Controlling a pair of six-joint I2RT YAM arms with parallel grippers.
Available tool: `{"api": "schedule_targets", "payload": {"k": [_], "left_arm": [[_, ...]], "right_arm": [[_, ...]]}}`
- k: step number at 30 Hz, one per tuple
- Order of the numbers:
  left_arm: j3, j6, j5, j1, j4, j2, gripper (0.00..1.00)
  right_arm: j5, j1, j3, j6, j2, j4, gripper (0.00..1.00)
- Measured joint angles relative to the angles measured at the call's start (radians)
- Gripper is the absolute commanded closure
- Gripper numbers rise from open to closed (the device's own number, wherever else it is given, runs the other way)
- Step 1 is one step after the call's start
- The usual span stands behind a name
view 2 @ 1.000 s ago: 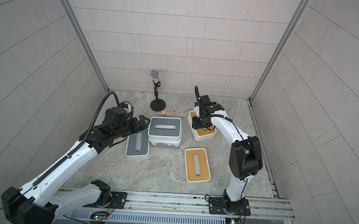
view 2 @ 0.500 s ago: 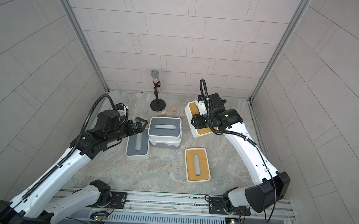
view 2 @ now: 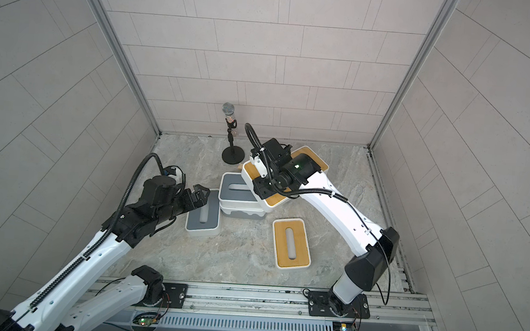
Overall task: Stack the tissue boxes
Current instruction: Pick up the tissue box from the center of the board, then place the tissue box at the tissue box.
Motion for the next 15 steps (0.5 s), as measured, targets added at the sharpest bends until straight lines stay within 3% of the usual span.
{"api": "schedule_targets", "payload": {"k": [15], "left_arm": [[-0.04, -0.04, -0.034, 0.003, 0.002, -0.026, 0.0]], "right_arm": [[0.057, 0.08, 0.211, -0.053, 0.254, -0.04, 0.63]]}}
